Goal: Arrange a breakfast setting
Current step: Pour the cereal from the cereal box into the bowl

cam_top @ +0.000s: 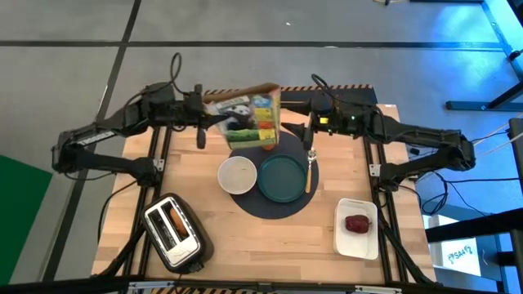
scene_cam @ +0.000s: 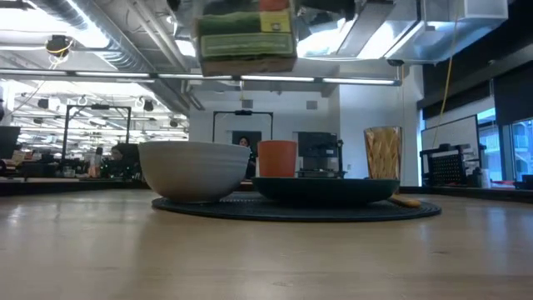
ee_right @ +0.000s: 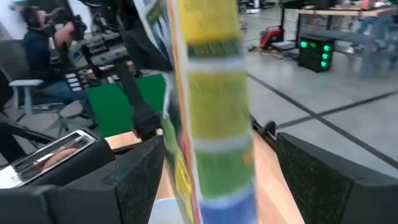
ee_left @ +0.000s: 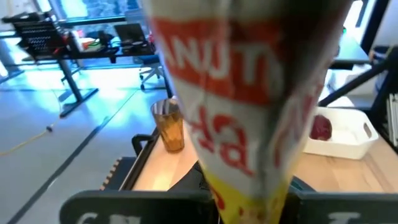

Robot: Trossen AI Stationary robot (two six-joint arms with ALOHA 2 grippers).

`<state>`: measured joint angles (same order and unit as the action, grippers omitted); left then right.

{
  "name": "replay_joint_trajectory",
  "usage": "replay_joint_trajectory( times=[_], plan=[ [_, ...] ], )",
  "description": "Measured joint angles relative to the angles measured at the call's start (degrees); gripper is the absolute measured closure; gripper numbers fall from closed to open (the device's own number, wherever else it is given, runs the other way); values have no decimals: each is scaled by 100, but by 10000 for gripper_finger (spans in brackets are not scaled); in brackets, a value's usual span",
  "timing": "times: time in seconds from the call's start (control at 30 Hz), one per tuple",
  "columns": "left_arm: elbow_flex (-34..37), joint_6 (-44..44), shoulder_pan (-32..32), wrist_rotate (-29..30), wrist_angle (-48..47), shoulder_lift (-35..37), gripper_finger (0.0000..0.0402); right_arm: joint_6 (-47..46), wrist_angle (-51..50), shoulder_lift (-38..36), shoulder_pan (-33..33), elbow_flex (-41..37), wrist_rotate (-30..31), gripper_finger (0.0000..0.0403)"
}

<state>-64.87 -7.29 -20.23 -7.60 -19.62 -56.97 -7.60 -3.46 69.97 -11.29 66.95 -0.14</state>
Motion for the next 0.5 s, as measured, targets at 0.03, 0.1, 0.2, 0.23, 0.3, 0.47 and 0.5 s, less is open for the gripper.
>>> replay_joint_trajectory(
  times=[0.03, 0.1, 0.2, 0.23, 0.3, 0.47, 0.5],
  plan=[
    [-66, -67, 35, -2, -8, -89, 401, 44, -13, 59, 0, 86, -57, 104],
    [-191, -173, 96, -20, 3, -246, 401, 69, -7, 166, 2, 205, -100, 104],
    [-308, -329, 158, -282, 130, -439, 401, 59, -15, 280, 2, 244, -108, 104],
    [-336, -376, 171, -382, 218, -491, 401, 55, -19, 311, 2, 244, -187, 104],
    [-365, -447, 195, -522, 408, -576, 401, 44, -12, 348, 2, 244, -480, 104],
    [-383, -358, 196, -557, 600, -654, 401, -249, -21, 378, 5, 244, -589, 155],
    [-383, -337, 194, -538, 616, -654, 401, -248, -13, 378, 1, 244, -612, 185]
  ],
)
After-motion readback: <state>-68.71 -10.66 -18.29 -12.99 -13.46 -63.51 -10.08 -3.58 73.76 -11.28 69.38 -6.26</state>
